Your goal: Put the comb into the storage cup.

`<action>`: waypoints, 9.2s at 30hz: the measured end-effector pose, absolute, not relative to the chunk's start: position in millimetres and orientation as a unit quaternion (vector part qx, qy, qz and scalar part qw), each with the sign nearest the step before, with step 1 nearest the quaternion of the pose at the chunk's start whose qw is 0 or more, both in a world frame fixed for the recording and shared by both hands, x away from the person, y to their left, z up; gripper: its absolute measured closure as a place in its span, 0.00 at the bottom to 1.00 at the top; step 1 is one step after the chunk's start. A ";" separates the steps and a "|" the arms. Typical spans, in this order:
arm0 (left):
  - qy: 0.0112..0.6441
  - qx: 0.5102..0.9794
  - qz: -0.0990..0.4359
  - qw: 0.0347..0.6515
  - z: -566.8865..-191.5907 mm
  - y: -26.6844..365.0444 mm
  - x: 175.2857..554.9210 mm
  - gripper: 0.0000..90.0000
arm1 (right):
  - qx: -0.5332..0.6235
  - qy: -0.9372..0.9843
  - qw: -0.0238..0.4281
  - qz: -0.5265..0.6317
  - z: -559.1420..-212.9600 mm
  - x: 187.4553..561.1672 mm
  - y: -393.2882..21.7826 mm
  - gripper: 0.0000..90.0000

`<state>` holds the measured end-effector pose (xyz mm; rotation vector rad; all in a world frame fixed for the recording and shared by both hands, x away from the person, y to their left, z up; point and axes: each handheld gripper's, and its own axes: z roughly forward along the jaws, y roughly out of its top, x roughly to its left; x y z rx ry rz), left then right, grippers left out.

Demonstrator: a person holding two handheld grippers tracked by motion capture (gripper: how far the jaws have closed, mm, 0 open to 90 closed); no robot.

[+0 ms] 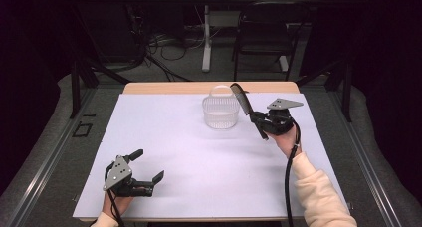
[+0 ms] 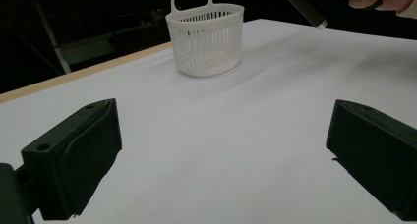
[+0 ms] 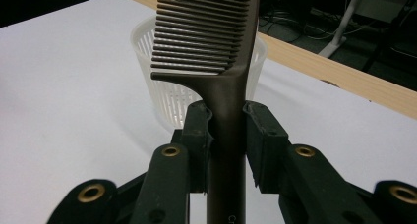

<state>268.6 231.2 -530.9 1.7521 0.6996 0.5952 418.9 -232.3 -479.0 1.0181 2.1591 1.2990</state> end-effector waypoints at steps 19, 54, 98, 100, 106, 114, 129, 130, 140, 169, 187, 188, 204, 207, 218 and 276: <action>0.292 0.744 0.257 0.543 -532.5 229.7 269.4 0.00 | 0.344 0.782 0.219 0.471 -470.1 415.1 -219.6 0.81; 0.285 0.742 0.254 0.551 -531.9 229.0 269.5 0.00 | 0.311 0.784 0.248 0.476 -448.9 423.4 -188.4 0.81; 0.283 0.741 0.255 0.553 -531.8 228.8 268.9 0.00 | 0.310 0.793 0.251 0.461 -432.0 448.1 -173.8 0.81; 0.283 0.741 0.256 0.553 -531.7 228.8 268.8 0.00 | 0.309 0.793 0.253 0.460 -430.7 449.3 -173.3 0.81; 0.285 0.739 0.255 0.554 -531.7 229.0 268.7 0.00 | 0.308 0.794 0.253 0.458 -428.1 452.2 -171.1 0.81; 0.283 0.740 0.255 0.555 -531.7 228.9 268.8 0.00 | 0.308 0.794 0.251 0.459 -426.1 456.8 -167.3 0.81; 0.286 0.738 0.254 0.556 -531.9 229.0 269.1 0.00 | 0.303 0.794 0.256 0.461 -426.1 465.3 -158.6 0.81; 0.285 0.738 0.255 0.556 -531.9 229.0 269.1 0.00 | 0.304 0.793 0.257 0.462 -426.6 465.7 -158.3 0.81; 0.285 0.740 0.255 0.554 -531.9 228.9 269.2 0.00 | 0.300 0.787 0.273 0.466 -428.5 470.0 -157.1 0.81; 0.288 0.737 0.251 0.558 -531.8 229.4 269.3 0.00 | 0.281 0.771 0.296 0.489 -429.1 482.6 -149.2 0.81; 0.287 0.736 0.251 0.559 -531.5 229.8 269.5 0.00 | 0.274 0.772 0.303 0.487 -430.0 485.6 -145.6 0.81; 0.287 0.736 0.251 0.559 -531.5 229.7 269.5 0.00 | 0.273 0.772 0.304 0.487 -429.7 485.6 -145.7 0.81; 0.285 0.736 0.250 0.561 -531.1 229.8 269.6 0.00 | 0.259 0.774 0.311 0.487 -421.2 487.5 -140.0 0.81; 0.286 0.736 0.250 0.561 -531.3 230.4 269.9 0.00 | 0.262 0.774 0.312 0.484 -421.3 489.8 -139.8 0.81; 0.285 0.737 0.250 0.560 -531.2 229.9 270.0 0.00 | 0.257 0.780 0.317 0.474 -422.0 492.5 -138.4 0.81; 0.285 0.735 0.247 0.563 -530.8 230.3 269.3 0.01 | 0.233 0.778 0.314 0.492 -439.0 500.1 -117.5 0.81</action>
